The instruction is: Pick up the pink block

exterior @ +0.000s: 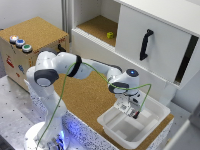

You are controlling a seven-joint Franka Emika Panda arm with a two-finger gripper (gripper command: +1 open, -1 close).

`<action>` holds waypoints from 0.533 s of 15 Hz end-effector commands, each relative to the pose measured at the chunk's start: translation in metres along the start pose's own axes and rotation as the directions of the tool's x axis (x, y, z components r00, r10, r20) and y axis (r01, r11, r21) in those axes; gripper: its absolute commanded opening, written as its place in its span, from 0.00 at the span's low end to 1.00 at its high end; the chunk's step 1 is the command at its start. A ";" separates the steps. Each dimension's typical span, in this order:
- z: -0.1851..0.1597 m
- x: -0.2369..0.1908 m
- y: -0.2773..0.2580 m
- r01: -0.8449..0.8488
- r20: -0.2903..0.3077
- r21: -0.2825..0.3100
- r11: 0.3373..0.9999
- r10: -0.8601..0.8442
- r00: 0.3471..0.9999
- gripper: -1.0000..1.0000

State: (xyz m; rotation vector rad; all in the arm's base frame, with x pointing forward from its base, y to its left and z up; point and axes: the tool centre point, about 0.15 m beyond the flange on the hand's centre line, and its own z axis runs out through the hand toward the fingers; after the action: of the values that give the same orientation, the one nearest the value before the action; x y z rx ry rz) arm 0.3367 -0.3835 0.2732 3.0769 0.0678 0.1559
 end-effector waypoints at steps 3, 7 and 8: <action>0.045 0.055 0.025 0.006 0.006 0.143 0.990 -0.007 1.000 1.00; 0.051 0.055 0.024 -0.013 0.006 0.152 0.988 0.013 1.000 1.00; 0.052 0.053 0.021 -0.013 0.009 0.156 0.988 0.011 1.000 1.00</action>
State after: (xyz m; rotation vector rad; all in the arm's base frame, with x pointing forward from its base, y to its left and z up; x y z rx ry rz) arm 0.3838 -0.3931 0.2407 3.1202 0.0321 0.1356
